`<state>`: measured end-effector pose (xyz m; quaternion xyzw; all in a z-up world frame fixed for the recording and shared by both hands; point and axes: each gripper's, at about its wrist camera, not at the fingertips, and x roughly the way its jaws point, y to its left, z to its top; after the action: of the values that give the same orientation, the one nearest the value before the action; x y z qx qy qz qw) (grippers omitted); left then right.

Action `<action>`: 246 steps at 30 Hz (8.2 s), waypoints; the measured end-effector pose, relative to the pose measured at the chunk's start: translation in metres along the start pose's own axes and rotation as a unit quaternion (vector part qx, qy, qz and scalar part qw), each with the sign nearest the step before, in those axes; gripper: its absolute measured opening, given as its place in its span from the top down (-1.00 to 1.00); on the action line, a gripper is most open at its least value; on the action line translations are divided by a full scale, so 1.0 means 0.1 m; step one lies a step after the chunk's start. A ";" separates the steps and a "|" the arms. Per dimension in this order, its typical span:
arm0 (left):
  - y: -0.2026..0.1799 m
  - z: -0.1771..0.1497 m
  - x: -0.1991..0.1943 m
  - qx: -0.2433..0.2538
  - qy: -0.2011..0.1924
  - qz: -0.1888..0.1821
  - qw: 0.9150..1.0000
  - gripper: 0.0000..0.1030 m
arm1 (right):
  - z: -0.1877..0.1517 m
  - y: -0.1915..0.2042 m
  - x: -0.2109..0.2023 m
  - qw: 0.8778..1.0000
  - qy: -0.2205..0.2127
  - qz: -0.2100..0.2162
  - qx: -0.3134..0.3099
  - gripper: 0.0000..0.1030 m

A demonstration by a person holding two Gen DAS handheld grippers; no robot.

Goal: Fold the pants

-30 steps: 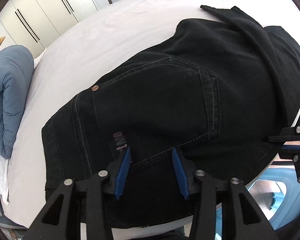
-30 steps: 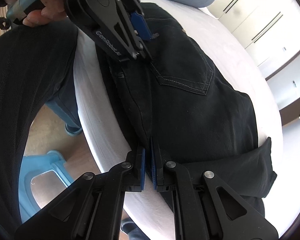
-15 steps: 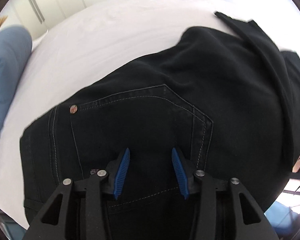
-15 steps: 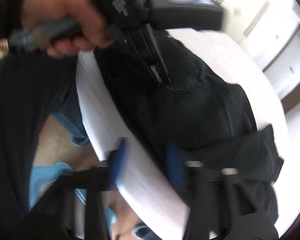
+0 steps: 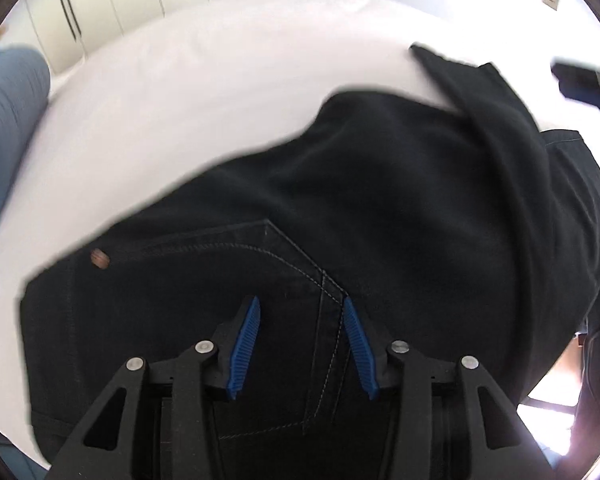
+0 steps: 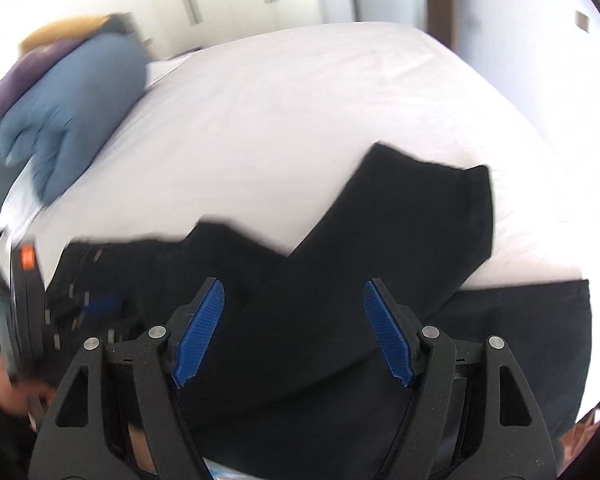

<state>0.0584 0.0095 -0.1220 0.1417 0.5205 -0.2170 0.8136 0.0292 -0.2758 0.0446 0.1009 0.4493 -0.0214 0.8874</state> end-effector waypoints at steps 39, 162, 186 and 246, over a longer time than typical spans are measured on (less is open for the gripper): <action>-0.08 -0.05 0.24 -0.025 -0.006 0.007 1.000 -0.04 | 1.26 -1.23 0.86 0.985 0.020 -0.040 0.167 0.96; -1.21 1.04 0.37 0.014 -0.036 -0.096 0.995 -0.34 | -0.57 -2.25 -0.31 0.952 0.004 0.019 0.305 0.65; -0.87 1.09 0.60 -0.022 -0.057 -0.058 0.996 0.59 | 0.13 -1.92 0.40 0.959 0.014 0.089 0.269 0.84; 0.69 0.59 0.80 -0.120 -0.026 -0.163 0.979 0.89 | -0.58 -1.36 1.34 0.969 0.065 -0.002 0.240 1.00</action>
<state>0.1686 0.0262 -0.1697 -0.0492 0.5371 -0.2862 0.7920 0.0452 -0.3903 -0.1183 0.3111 0.4883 -0.1234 0.8059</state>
